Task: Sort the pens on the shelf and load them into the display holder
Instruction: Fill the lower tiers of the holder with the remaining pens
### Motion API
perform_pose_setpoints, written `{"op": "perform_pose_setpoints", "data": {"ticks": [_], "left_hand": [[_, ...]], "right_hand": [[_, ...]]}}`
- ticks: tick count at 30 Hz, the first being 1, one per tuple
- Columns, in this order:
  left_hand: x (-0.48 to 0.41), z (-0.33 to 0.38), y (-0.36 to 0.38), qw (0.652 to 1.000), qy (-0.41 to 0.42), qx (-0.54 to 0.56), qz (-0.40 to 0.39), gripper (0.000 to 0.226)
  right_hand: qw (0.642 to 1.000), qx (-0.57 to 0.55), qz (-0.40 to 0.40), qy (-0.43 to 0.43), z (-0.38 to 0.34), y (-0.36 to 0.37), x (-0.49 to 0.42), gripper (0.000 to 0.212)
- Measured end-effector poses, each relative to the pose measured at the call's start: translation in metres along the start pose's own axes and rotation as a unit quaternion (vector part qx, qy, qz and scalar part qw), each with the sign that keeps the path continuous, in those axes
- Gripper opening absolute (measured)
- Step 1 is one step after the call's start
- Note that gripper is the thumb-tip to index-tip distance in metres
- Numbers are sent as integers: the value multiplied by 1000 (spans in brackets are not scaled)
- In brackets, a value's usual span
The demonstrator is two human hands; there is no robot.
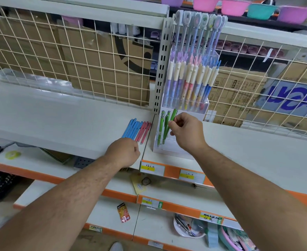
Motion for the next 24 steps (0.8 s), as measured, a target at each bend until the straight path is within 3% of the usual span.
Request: {"op": "perform_pose_setpoints", "data": {"ticks": [10,24], "left_hand": [[0,0,-1,1000,-9,1,4,24],[1,-1,1,1000,-12,12,7,22]], "right_hand": [[996,81,-40,-12,14,18,4,14],[996,67,-46,27,26,22,5,8]]}}
Point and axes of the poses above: each hand's wrist, its own x-axis away from the middle knuckle, its own y-axis out of the palm, z = x × y, the point moved 6 cm from there along -x, towards the middle knuckle, and after that the axes turned 1 degree about -z, right-handed, at the moved point
